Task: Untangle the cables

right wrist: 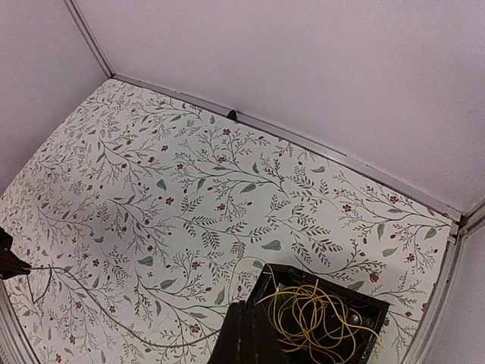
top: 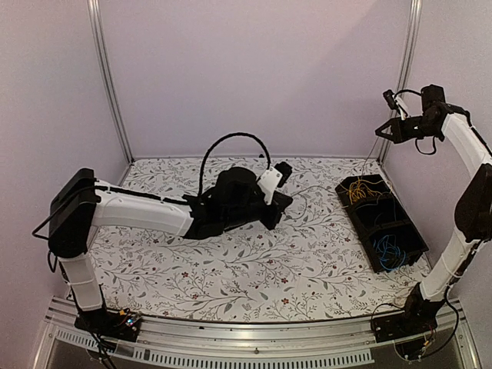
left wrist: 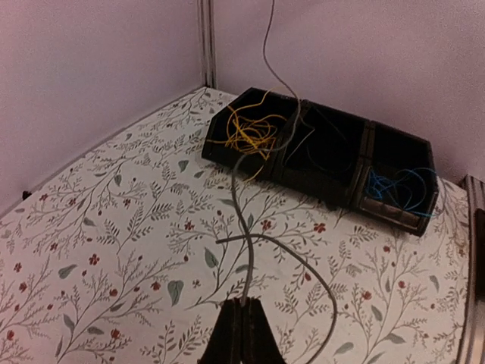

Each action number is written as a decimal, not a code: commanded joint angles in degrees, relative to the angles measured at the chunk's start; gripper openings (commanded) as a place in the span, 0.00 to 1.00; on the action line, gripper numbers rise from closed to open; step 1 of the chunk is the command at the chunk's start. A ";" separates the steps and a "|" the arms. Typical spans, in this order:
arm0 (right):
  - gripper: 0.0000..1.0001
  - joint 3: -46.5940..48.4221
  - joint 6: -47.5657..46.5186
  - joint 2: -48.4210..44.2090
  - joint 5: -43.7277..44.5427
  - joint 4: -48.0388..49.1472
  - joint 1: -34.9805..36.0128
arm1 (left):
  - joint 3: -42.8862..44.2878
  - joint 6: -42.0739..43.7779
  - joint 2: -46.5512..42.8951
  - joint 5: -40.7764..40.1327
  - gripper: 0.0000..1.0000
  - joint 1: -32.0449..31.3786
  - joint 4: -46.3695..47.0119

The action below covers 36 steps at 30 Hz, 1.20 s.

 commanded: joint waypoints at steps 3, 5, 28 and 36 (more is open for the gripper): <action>0.00 0.01 -10.57 -6.06 13.13 -8.30 0.42 | 24.35 6.36 17.45 12.70 0.00 -3.28 4.48; 0.00 -1.86 -13.37 -7.76 16.53 -10.43 0.41 | 32.39 6.12 23.58 14.59 0.00 -4.11 4.64; 0.11 -29.28 -19.67 -5.24 24.48 1.10 0.41 | 73.97 -12.54 61.58 7.20 0.00 -3.14 11.98; 0.51 -24.24 -17.30 -11.29 17.09 -2.85 0.69 | 73.23 -13.77 61.46 7.13 0.00 -3.05 10.91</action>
